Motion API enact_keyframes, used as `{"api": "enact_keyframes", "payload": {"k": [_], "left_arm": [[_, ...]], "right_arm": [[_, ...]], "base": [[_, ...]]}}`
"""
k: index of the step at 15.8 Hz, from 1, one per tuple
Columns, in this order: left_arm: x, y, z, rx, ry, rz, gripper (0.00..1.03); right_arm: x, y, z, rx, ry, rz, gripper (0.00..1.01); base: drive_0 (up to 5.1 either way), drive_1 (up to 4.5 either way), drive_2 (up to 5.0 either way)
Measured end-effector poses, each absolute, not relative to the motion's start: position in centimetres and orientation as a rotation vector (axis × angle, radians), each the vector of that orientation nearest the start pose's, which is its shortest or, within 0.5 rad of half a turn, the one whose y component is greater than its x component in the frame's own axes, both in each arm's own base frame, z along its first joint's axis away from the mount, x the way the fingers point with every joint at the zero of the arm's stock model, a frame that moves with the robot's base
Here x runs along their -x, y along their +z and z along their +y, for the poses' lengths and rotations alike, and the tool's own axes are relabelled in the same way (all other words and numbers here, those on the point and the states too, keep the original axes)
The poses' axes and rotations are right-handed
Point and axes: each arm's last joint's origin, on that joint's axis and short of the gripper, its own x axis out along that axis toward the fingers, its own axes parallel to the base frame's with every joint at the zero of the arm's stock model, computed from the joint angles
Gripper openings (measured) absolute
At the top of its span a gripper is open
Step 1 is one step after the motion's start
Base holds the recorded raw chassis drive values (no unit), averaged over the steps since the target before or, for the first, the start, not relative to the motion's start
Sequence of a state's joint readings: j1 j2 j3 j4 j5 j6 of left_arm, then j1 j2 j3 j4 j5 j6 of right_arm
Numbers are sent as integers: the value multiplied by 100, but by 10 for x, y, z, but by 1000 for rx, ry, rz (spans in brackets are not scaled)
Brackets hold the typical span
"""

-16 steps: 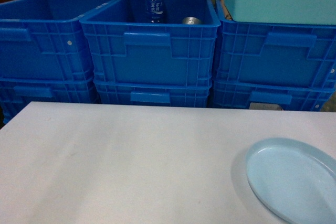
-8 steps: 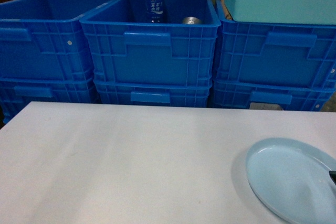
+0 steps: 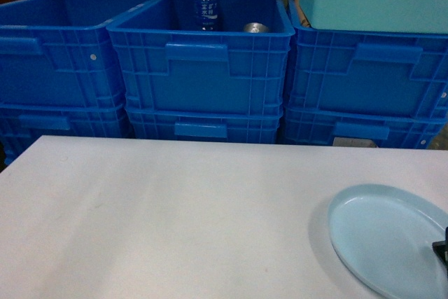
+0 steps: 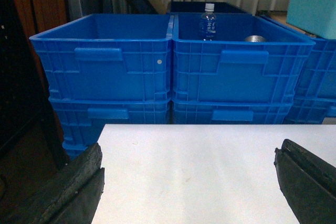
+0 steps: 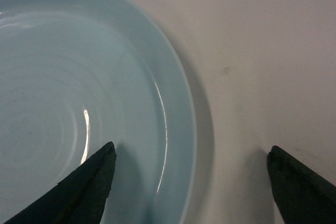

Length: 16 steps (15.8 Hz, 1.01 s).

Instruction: Place blue tray on left shelf second layer neatly

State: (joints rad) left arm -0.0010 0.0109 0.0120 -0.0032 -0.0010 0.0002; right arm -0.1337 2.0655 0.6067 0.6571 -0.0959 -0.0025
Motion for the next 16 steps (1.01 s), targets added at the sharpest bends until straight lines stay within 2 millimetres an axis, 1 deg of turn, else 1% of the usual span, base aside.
{"api": "enact_keyframes", "payload": {"k": [2, 4, 5, 8, 9, 11, 12, 14, 16], "left_arm": [[-98, 166, 0, -1, 0, 2, 98], [-98, 166, 0, 0, 0, 2, 98], [-98, 166, 0, 0, 0, 2, 98], [-98, 166, 0, -1, 0, 2, 98], [-98, 166, 0, 0, 0, 2, 98], [-98, 166, 0, 0, 0, 2, 98], [-98, 166, 0, 0, 0, 2, 98], [-98, 166, 0, 0, 0, 2, 98], [-98, 166, 0, 0, 0, 2, 98]], "right_arm": [[-298, 30, -41, -128, -69, 810, 68], [-298, 30, -41, -141, -91, 809, 50], [-298, 30, -41, -162, -91, 814, 39], [-294, 32, -34, -186, -75, 812, 7], [-293, 35, -32, -205, -62, 804, 2], [-284, 38, -29, -210, -57, 787, 2], [-281, 43, -28, -208, -52, 758, 2], [-277, 64, -25, -170, -29, 654, 2], [-272, 93, -19, -137, 9, 553, 2]], "base": [[0, 0, 0], [0, 0, 0], [0, 0, 0], [0, 0, 0], [0, 0, 0], [0, 0, 0], [0, 0, 0], [0, 0, 0], [0, 0, 0]]}}
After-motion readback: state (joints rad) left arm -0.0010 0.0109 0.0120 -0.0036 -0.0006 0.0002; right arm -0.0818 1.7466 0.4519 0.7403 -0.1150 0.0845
